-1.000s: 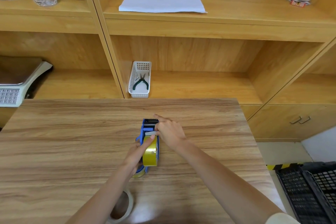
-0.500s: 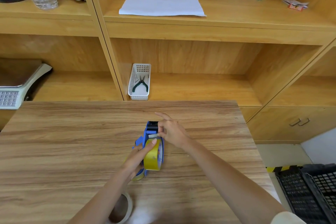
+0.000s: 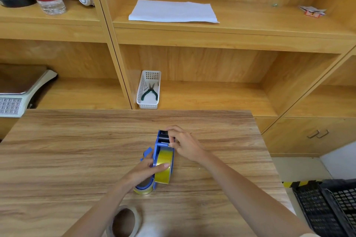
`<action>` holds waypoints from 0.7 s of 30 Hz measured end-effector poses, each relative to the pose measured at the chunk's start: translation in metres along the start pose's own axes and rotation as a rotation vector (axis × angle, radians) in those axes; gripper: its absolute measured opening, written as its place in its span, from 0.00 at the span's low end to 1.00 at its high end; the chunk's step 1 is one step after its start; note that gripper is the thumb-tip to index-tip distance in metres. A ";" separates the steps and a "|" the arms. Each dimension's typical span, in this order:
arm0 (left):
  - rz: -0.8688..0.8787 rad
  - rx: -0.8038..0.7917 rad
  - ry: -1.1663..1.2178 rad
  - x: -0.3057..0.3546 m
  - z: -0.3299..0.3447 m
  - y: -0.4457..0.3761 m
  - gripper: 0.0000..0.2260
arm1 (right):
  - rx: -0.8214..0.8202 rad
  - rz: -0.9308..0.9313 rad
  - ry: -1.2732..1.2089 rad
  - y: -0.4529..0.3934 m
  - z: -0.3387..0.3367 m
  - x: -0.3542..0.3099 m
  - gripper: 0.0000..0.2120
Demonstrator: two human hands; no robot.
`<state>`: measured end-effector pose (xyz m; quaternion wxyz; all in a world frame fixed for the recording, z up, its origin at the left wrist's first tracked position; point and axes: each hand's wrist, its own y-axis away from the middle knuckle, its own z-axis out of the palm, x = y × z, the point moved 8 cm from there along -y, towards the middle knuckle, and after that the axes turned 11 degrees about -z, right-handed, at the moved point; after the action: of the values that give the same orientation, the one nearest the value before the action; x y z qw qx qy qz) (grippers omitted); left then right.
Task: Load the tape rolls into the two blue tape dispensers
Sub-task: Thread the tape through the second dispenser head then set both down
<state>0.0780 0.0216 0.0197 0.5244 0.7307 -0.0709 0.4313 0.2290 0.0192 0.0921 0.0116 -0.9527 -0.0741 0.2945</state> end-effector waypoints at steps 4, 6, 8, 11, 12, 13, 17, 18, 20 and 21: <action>0.023 0.011 -0.023 0.007 0.004 0.004 0.16 | -0.044 -0.050 0.071 0.001 0.003 -0.009 0.10; 0.024 0.049 -0.008 0.011 0.005 0.006 0.19 | -0.048 -0.055 0.079 0.001 0.003 -0.011 0.10; -0.002 0.082 -0.043 0.009 0.003 0.003 0.24 | -0.044 -0.053 0.085 0.003 0.002 -0.011 0.08; 0.024 0.091 -0.099 0.004 -0.004 -0.002 0.37 | -0.016 -0.040 0.090 0.007 -0.001 -0.009 0.07; 0.034 0.078 -0.116 0.002 -0.006 -0.005 0.37 | 0.008 -0.030 0.081 0.008 -0.003 -0.008 0.07; 0.042 0.056 -0.135 0.004 -0.004 -0.005 0.33 | 0.035 -0.015 0.068 0.009 -0.006 -0.007 0.07; 0.109 -0.029 -0.173 0.020 0.015 0.011 0.26 | 0.127 0.042 0.025 0.011 -0.019 -0.005 0.09; 0.115 -0.032 -0.179 0.018 0.017 0.010 0.29 | 0.130 0.043 0.021 0.012 -0.021 -0.006 0.09; 0.102 -0.040 -0.139 0.014 0.017 0.008 0.34 | 0.129 0.034 0.020 0.012 -0.022 -0.008 0.08; 0.107 -0.038 -0.123 0.015 0.017 0.008 0.35 | 0.128 0.030 0.021 0.012 -0.022 -0.010 0.08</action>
<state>0.0919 0.0096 0.0350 0.5090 0.7410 -0.1502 0.4115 0.2350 0.0060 0.1148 0.0687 -0.9540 -0.0410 0.2888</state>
